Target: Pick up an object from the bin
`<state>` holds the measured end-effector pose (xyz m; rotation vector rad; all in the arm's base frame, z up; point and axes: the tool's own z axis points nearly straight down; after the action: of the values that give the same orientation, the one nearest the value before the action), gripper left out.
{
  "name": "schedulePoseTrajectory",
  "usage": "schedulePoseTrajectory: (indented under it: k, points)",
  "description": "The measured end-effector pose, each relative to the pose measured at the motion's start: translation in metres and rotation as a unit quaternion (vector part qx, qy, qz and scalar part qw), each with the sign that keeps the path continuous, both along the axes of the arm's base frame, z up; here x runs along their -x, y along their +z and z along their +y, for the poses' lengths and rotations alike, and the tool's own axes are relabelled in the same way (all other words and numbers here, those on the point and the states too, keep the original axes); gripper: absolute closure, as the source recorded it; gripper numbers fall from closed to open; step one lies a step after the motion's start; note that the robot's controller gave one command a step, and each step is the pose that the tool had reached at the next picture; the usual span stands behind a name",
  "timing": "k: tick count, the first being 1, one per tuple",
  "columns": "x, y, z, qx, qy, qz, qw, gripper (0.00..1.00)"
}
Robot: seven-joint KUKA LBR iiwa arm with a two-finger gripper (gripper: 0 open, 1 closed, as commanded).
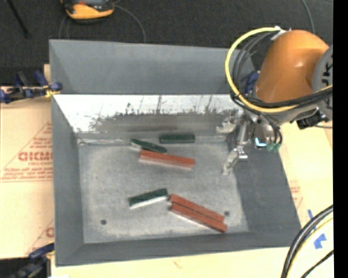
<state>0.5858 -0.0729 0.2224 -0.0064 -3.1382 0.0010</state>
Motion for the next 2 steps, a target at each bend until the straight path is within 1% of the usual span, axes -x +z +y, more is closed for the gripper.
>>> schedulePoseTrajectory:
  k: [1, 2]
  points:
    - [-0.001, 0.005, 0.000, 0.001, 0.001, -0.0040, 1.0000, 0.00]
    - [-0.011, -0.043, 0.017, 0.001, 0.018, -0.0077, 0.9998, 0.00]
